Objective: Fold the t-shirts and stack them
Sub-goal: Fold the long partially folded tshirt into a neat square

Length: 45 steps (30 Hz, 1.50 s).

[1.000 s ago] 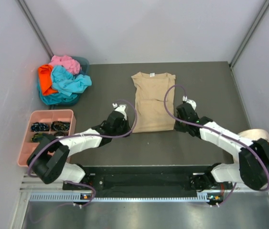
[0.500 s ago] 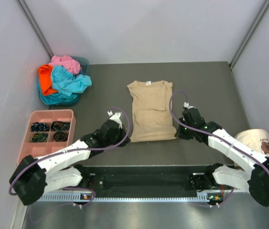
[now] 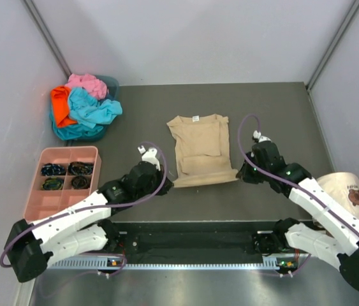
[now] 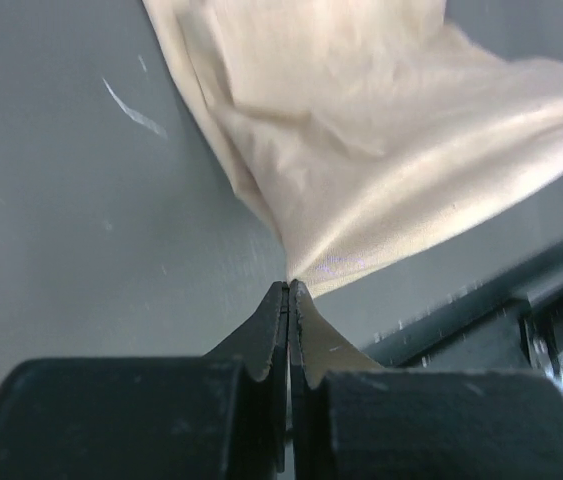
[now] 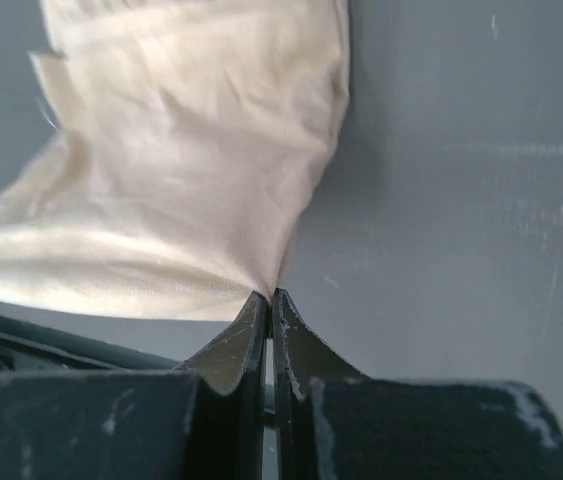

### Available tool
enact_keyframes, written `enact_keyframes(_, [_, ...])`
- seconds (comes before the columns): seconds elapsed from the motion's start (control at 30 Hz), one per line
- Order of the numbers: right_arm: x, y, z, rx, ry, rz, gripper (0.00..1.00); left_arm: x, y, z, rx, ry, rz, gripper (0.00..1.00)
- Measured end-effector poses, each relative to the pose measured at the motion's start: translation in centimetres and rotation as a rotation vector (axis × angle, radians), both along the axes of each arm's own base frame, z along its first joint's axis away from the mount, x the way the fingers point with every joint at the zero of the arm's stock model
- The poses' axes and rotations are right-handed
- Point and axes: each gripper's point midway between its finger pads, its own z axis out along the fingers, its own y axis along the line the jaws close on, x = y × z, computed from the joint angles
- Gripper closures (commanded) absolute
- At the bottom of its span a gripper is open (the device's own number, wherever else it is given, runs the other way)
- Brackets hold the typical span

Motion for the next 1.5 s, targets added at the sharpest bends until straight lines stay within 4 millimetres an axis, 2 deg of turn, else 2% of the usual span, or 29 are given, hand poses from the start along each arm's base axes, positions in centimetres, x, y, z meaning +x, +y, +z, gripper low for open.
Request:
enact_keyframes(0.17, [3.3,0.9,2.5,-0.002,-0.072,-0.035,1.0,3.7,-0.1,2.0,0.062,-0.121,0.081,1.0])
enact_keyframes(0.37, [8.2,1.9,3.5,-0.003,-0.123,-0.094,1.0,8.4,-0.5,3.2,0.153,-0.247,0.153,1.0])
enact_keyframes(0.5, [11.8,2.8,4.2,-0.005,-0.147,-0.112,1.0,12.4,-1.1,3.9,0.185,-0.306,0.19,1.0])
enact_keyframes(0.7, [16.9,2.7,4.0,0.001,-0.177,-0.146,1.0,18.0,-0.2,3.7,0.203,-0.336,0.255,1.0])
enact_keyframes(0.9, [20.9,2.5,3.8,0.014,-0.187,-0.158,1.0,22.3,-0.7,4.3,0.216,-0.378,0.256,1.0])
enact_keyframes(1.23, [26.5,3.2,4.5,0.049,-0.218,-0.145,1.0,27.6,-2.0,5.8,0.203,-0.425,0.245,1.0])
enact_keyframes(1.37, [28.3,4.0,3.8,0.061,-0.211,-0.122,1.0,28.9,-2.0,5.3,0.211,-0.422,0.242,1.0])
enact_keyframes(1.5, [29.5,4.4,2.5,0.068,-0.194,-0.109,1.0,29.3,-1.5,3.8,0.231,-0.397,0.241,1.0])
